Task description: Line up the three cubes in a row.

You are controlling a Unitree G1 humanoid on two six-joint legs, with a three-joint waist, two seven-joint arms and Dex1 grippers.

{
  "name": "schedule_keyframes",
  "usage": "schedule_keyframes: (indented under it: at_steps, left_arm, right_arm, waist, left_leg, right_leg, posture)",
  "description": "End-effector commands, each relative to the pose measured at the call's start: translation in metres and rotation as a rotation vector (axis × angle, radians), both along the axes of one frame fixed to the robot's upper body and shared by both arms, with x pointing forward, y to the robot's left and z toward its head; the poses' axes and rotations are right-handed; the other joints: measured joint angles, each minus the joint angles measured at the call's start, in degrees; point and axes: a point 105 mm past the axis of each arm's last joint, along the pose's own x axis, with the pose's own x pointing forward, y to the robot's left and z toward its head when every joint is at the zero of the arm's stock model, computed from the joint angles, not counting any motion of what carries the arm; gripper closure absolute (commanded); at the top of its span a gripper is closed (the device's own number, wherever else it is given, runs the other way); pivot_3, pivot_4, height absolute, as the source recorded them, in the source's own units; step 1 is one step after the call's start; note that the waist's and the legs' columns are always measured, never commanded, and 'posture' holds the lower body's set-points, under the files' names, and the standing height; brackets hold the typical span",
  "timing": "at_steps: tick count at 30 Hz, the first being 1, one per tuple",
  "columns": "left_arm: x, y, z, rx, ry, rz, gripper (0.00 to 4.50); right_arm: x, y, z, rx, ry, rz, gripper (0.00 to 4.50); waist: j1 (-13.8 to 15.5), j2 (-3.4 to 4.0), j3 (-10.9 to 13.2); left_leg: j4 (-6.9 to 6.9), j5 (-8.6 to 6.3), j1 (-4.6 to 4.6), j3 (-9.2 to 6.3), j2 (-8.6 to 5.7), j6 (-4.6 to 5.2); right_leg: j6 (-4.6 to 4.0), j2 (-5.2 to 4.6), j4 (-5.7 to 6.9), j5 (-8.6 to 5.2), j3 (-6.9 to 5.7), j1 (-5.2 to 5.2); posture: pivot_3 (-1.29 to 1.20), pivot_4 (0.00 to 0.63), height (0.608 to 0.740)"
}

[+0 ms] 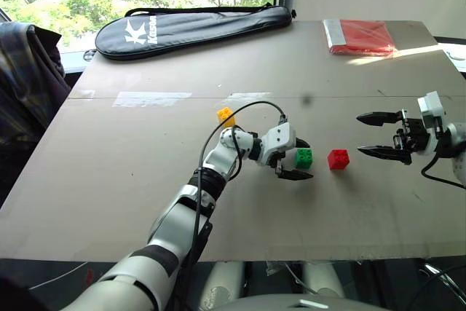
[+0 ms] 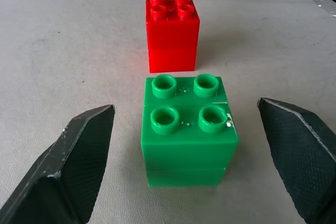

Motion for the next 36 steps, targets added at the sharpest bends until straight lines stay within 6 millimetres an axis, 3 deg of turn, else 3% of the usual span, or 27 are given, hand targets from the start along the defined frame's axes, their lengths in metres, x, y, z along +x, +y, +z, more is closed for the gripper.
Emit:
schedule_keyframes:
  at_steps: [1,10,13,16,20,25,29,36]
  left_arm:
    - [0.001,-0.002,0.03,-0.088,-0.065,-0.004,0.05]
    - [-0.003,0.024,0.09,-0.159,-0.162,0.032,0.05]
    - [-0.006,0.05,0.112,-0.196,-0.199,0.111,0.05]
    - [-0.009,0.075,0.117,-0.197,-0.209,0.212,0.05]
    - [-0.004,0.12,0.108,-0.201,-0.199,0.442,0.05]
    - [0.008,0.163,0.073,-0.159,-0.179,0.706,0.05]
    - [0.015,0.176,0.051,-0.159,-0.157,0.806,0.05]
    - [0.035,0.18,0.024,-0.162,-0.164,0.915,0.05]
  right_arm:
    - [-0.001,0.0,0.013,0.013,-0.041,0.035,0.0]
    - [0.002,0.001,0.018,0.055,-0.04,0.028,0.0]
    - [0.001,0.001,0.017,0.055,-0.04,0.028,0.0]
    - [0.0,-0.001,0.017,0.056,-0.039,0.025,0.0]
    - [-0.002,-0.004,0.016,0.067,-0.044,0.015,0.0]
    - [-0.003,-0.006,0.016,0.07,-0.048,0.003,0.0]
    - [-0.003,-0.007,0.017,0.067,-0.05,0.002,0.0]
    - [-0.004,-0.009,0.017,0.055,-0.055,-0.004,0.0]
  waist:
    - [0.0,0.0,0.0]
    - [-0.1,0.01,0.0]
    - [-0.3,0.01,0.0]
    - [-0.5,0.02,0.0]
    - [-0.6,0.04,0.0]
    - [-0.4,0.04,0.0]
    - [0.2,0.04,0.0]
    - [0.1,0.05,0.0]
  left_leg:
    - [0.0,0.0,0.0,0.0,0.0,0.0]
    - [0.0,0.01,0.02,-0.01,0.02,-0.02]
    - [0.0,0.01,0.02,-0.01,0.02,-0.02]
    - [0.0,0.01,0.04,-0.03,0.04,-0.03]
    - [0.0,0.01,0.06,-0.03,0.04,-0.04]
    - [-0.01,0.01,0.07,-0.03,0.04,-0.04]
    - [0.0,0.01,0.06,-0.04,0.02,-0.04]
    - [0.0,0.01,0.06,-0.03,-0.02,-0.05]
  right_leg:
    - [0.0,0.0,0.0,0.0,0.0,0.0]
    - [0.0,0.0,0.01,0.0,0.03,0.0]
    - [0.0,0.0,0.01,0.0,0.07,-0.01]
    - [0.0,-0.01,0.01,0.0,0.07,-0.01]
    - [0.0,-0.01,0.01,0.0,0.09,0.0]
    - [-0.01,-0.06,0.01,0.0,0.1,0.0]
    - [-0.01,-0.1,0.01,0.0,0.1,0.0]
    - [-0.01,-0.14,0.04,0.01,0.08,0.0]
  posture:
    - [0.0,0.15,0.694]
    - [0.0,0.15,0.694]
    - [0.0,0.15,0.694]
    - [0.0,0.15,0.694]
    - [0.0,0.15,0.694]
    - [0.0,0.15,0.694]
    - [0.0,0.15,0.694]
    - [0.0,0.15,0.694]
